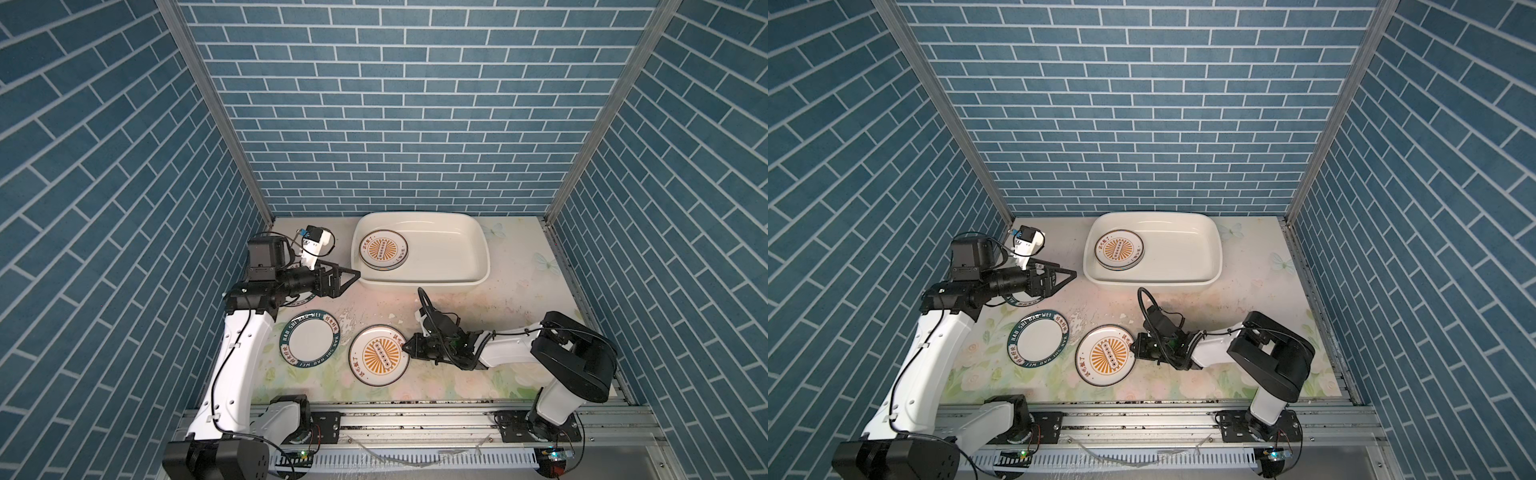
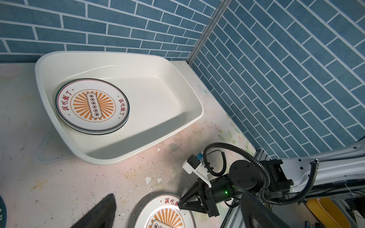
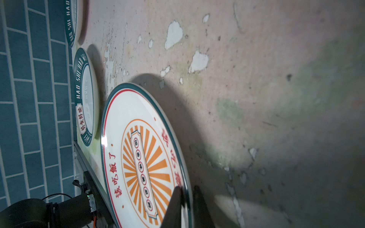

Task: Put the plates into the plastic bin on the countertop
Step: 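Lower the right gripper onto the sunburst plate's rim and pinch it, then tilt the sunburst plate upright with the right gripper and lift it toward the left gripper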

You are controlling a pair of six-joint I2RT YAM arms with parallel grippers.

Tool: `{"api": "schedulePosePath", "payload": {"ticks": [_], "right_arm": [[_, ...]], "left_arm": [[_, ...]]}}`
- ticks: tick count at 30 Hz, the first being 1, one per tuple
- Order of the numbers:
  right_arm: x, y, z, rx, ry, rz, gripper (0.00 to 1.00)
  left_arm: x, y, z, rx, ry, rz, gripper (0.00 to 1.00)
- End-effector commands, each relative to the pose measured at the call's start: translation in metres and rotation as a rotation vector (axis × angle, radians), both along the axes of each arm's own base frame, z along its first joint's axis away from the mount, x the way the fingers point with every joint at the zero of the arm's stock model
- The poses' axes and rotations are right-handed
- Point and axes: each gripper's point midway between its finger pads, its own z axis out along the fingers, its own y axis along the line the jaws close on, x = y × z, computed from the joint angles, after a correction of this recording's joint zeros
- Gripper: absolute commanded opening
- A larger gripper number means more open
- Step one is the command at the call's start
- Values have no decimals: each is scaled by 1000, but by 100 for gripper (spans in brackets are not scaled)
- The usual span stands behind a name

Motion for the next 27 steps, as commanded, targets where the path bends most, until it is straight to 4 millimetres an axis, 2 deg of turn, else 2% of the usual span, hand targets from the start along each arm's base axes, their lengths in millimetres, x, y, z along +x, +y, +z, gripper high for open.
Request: {"api": "schedulePosePath", "payload": {"ticks": [1, 6, 10, 27], "right_arm": [[-5, -21, -26, -85, 54, -40, 8], [-2, -22, -25, -58, 47, -49, 1], [-1, -22, -22, -29, 50, -59, 0], [5, -27, 23, 3, -24, -38, 0]], "left_arm": [[-3, -3, 4, -14, -13, -12, 99], [-4, -3, 7, -17, -17, -13, 100], [-5, -3, 10, -13, -23, -19, 99], [-5, 2, 11, 52, -12, -8, 100]]}}
